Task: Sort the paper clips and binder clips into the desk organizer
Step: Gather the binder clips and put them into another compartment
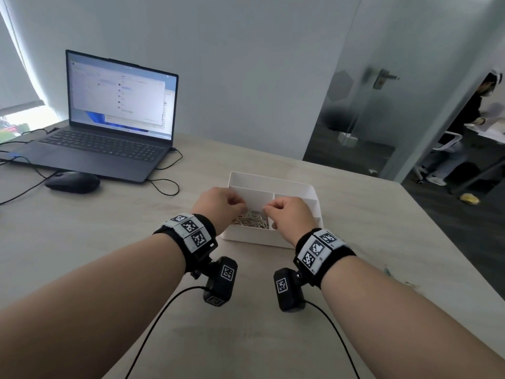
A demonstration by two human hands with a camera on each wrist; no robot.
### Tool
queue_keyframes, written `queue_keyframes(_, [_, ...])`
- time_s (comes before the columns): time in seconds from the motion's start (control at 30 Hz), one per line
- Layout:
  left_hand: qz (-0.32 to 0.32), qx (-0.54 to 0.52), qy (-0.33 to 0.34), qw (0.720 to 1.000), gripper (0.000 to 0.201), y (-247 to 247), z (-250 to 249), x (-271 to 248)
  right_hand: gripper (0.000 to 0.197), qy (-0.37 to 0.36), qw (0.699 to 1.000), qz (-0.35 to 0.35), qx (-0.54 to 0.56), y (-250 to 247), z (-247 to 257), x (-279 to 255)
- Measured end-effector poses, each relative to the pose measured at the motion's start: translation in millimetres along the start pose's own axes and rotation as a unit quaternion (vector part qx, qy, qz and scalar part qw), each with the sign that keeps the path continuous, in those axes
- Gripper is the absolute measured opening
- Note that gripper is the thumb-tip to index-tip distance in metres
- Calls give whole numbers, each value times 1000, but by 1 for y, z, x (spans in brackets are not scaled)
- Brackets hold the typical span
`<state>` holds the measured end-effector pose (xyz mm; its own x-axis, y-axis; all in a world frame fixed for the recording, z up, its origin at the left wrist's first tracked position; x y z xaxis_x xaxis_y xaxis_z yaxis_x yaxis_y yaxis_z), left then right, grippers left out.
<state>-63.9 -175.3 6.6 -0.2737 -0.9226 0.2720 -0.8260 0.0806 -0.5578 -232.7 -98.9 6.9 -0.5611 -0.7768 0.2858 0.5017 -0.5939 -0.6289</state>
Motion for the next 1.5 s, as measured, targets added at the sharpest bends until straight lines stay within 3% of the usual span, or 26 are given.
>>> queue_keyframes(0.17, [11, 20, 19, 1000, 8, 7, -2, -21, 19, 34, 997, -11, 67, -40, -22, -28])
queue_keyframes(0.37, [114, -27, 12, 993, 8, 57, -24, -71, 15, 132, 963, -128, 194, -122, -86, -77])
queue_keyframes(0.5, [175, -42, 30, 983, 5, 101, -50, -101, 14, 167, 941, -211, 207, -174, -130, -109])
queue_keyframes(0.7, [202, -41, 41, 978, 7, 152, -81, -132, 9, 213, 915, -284, 194, -226, -201, -139])
queue_keyframes(0.83, [231, -123, -7, 965, 16, 179, -88, -140, 13, 247, 912, -261, 196, -235, -233, -140])
queue_keyframes(0.93, [239, -132, -12, 962, 34, 191, -93, -143, 23, 220, 942, -207, 145, -230, -236, -127])
queue_keyframes(1.07, [278, -21, 77, 957, 87, 205, -114, -157, 43, 196, 971, -120, 68, -213, -237, -108])
queue_keyframes(1.13, [310, 102, 142, 934, 115, 221, -120, -165, 51, 193, 975, -99, 51, -206, -238, -99])
queue_keyframes(1.2, [320, 180, 170, 914, 129, 235, -122, -166, 54, 184, 978, -85, 38, -201, -237, -91])
queue_keyframes(1.33, [313, 210, 174, 910, 140, 255, -128, -159, 66, 175, 984, -40, 0, -186, -236, -84])
queue_keyframes(1.5, [288, 203, 196, 915, 136, 264, -132, -156, 55, 157, 988, 0, -6, -163, -224, -82])
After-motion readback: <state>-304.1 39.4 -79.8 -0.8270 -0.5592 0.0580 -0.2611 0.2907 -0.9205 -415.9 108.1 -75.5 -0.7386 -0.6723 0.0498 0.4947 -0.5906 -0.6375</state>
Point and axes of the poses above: each hand's wrist, its own x-axis towards the middle knuckle, its own y-axis out of the palm, z = x × y, the point moved 8 cm from there along x, towards the middle knuckle, and after that the axes turned 12 degrees about -z, right-handed, at the moved point
